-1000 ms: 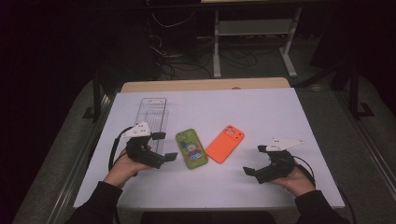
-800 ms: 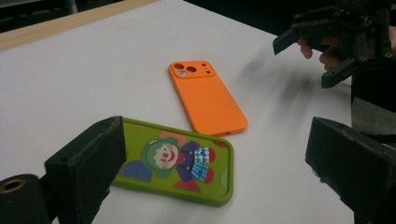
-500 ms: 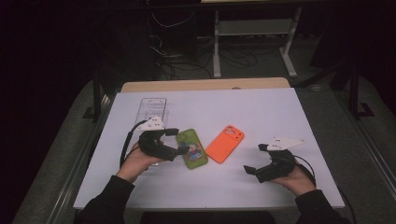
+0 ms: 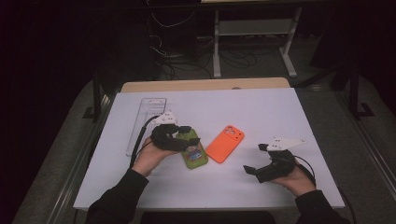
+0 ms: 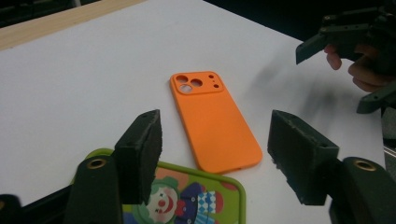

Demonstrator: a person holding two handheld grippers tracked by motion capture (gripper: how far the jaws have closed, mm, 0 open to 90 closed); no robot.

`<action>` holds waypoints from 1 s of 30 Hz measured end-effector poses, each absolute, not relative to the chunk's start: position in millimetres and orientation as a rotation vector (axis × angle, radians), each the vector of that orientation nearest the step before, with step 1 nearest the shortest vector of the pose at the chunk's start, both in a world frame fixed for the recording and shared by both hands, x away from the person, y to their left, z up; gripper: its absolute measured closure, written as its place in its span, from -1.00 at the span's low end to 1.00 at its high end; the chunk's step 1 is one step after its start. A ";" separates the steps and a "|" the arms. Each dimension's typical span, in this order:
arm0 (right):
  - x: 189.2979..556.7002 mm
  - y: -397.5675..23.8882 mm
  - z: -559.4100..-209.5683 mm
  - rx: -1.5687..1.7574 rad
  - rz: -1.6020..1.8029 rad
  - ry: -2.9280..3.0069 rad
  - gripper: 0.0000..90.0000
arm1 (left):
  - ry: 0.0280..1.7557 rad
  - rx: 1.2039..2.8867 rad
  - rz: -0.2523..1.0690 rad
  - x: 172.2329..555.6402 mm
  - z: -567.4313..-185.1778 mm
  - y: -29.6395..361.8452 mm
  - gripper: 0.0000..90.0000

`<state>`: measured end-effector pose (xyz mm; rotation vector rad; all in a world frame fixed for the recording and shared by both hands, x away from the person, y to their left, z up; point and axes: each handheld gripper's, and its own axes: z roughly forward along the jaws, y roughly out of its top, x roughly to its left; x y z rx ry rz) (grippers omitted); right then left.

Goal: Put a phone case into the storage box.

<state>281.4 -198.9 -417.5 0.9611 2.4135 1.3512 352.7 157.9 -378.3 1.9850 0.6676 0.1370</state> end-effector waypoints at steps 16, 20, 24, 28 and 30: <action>279.3 -198.7 -417.0 0.949 1.355 2.408 -1.00 | 0.722 2.061 0.163 372.8 -407.6 121.5 0.68; 279.4 -198.5 -417.0 0.951 1.355 2.408 -1.00 | 0.755 2.068 0.151 375.1 -415.6 116.0 0.89; 279.2 -198.7 -416.8 0.949 1.357 2.408 -1.00 | 0.758 2.090 0.144 377.0 -422.3 112.7 0.99; 279.1 -198.8 -416.9 0.947 1.357 2.409 -1.00 | 0.732 2.140 0.154 379.9 -431.7 109.6 1.00; 279.0 -198.8 -416.8 0.947 1.358 2.408 -1.00 | 0.744 2.149 0.142 379.6 -435.7 107.5 1.00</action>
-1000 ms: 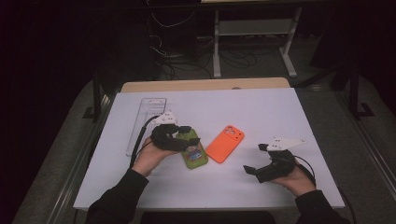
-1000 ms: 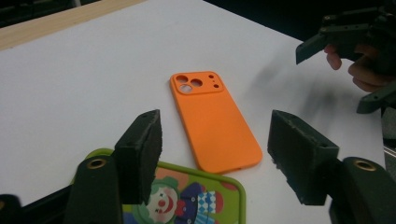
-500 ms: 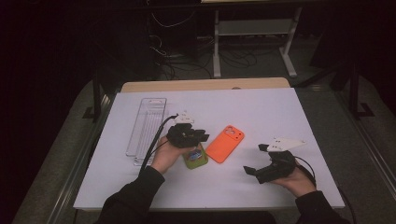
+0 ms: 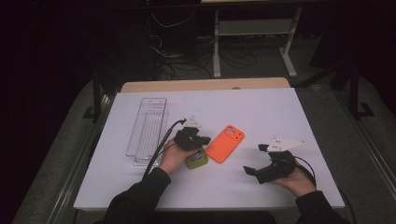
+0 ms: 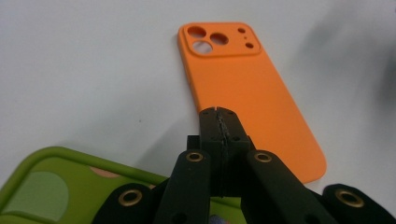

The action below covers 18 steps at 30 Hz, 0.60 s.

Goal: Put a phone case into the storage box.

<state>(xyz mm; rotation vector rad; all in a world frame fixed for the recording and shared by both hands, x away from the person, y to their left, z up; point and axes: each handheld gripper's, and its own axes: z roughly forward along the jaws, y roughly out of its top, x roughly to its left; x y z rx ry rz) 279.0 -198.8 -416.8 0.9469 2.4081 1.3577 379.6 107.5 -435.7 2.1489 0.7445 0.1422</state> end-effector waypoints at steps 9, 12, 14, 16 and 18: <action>278.8 -199.2 -416.6 0.946 1.352 2.410 -1.00 | 0.738 2.202 0.174 380.9 -441.5 105.9 1.00; 278.8 -199.0 -416.7 0.947 1.353 2.410 -1.00 | 0.770 2.183 0.175 381.1 -444.6 104.4 1.00; 279.0 -199.1 -416.7 0.946 1.353 2.410 -1.00 | 0.761 2.201 0.182 381.2 -446.1 104.2 1.00; 279.1 -199.1 -416.7 0.946 1.353 2.410 -1.00 | 0.758 2.210 0.190 381.3 -446.8 103.5 1.00; 279.0 -199.2 -416.5 0.946 1.353 2.410 -1.00 | 0.759 2.211 0.193 381.1 -447.4 103.1 1.00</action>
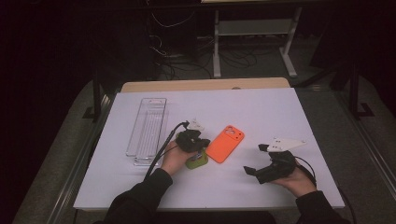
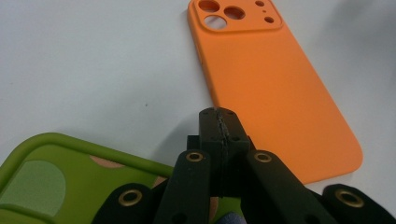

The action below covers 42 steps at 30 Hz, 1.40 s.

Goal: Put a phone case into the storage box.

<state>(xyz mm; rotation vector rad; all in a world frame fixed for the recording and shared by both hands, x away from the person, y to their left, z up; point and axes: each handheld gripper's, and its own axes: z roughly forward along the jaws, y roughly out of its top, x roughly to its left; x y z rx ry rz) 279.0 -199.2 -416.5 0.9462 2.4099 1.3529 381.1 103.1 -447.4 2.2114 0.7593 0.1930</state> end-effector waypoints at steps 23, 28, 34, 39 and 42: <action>278.4 -198.7 -416.1 0.947 1.361 2.409 -1.00 | 0.661 2.243 0.068 364.2 -447.5 74.1 1.00; 278.3 -199.8 -415.5 0.949 1.359 2.407 -1.00 | 0.656 2.223 0.034 360.8 -448.8 61.9 1.00; 278.7 -200.4 -415.6 0.944 1.362 2.406 -1.00 | 0.622 2.225 -0.003 357.8 -449.6 42.8 1.00; 278.9 -200.6 -415.5 0.941 1.366 2.403 -1.00 | 0.603 2.225 -0.030 354.9 -450.5 27.8 1.00; 278.8 -200.7 -415.5 0.941 1.370 2.398 -1.00 | 0.571 2.239 -0.030 354.3 -450.1 17.9 1.00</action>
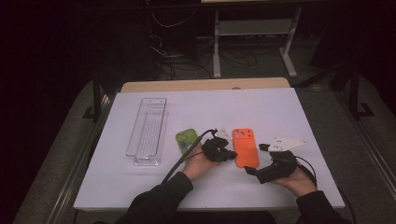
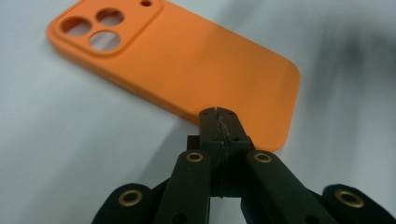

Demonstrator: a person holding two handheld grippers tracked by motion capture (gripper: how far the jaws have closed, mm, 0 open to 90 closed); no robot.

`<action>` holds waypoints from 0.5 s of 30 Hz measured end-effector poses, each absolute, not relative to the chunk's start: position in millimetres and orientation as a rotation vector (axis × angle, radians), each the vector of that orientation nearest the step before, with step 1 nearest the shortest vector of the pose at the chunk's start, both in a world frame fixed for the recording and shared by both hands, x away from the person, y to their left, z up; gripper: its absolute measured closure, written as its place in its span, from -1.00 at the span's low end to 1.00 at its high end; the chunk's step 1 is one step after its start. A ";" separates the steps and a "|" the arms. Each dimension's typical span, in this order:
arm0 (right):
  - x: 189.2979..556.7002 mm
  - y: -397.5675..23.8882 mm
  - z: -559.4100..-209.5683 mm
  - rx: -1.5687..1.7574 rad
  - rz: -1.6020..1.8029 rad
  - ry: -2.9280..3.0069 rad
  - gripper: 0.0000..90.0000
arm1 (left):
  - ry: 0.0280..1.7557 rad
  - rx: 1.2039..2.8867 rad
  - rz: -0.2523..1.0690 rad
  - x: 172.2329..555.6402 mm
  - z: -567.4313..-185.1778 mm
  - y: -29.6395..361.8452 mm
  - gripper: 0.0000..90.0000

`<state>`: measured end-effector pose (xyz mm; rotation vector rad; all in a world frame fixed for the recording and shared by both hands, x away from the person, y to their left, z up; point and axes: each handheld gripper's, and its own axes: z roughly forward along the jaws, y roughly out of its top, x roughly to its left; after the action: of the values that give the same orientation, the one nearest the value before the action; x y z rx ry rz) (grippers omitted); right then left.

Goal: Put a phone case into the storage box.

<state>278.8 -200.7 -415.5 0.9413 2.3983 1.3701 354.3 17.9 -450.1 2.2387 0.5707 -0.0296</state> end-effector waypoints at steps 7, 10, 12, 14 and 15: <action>278.5 -201.3 -415.1 0.936 1.372 2.401 -1.00 | 0.547 2.237 -0.045 357.3 -451.1 -2.4 1.00; 278.4 -201.6 -414.9 0.937 1.374 2.402 -1.00 | 0.548 2.246 -0.046 358.3 -450.7 -1.9 1.00; 278.2 -202.1 -415.1 0.936 1.372 2.402 -1.00 | 0.546 2.243 -0.037 358.7 -450.7 -0.6 0.97; 278.3 -202.4 -415.1 0.939 1.371 2.401 -1.00 | 0.546 2.249 -0.030 359.9 -446.5 4.4 0.82; 278.4 -202.8 -415.3 0.942 1.369 2.400 -1.00 | 0.539 2.245 -0.020 359.7 -439.0 10.5 0.77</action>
<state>278.4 -202.8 -415.3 0.9417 2.4003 1.3688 359.7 10.5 -439.0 2.2448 0.5391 -0.0195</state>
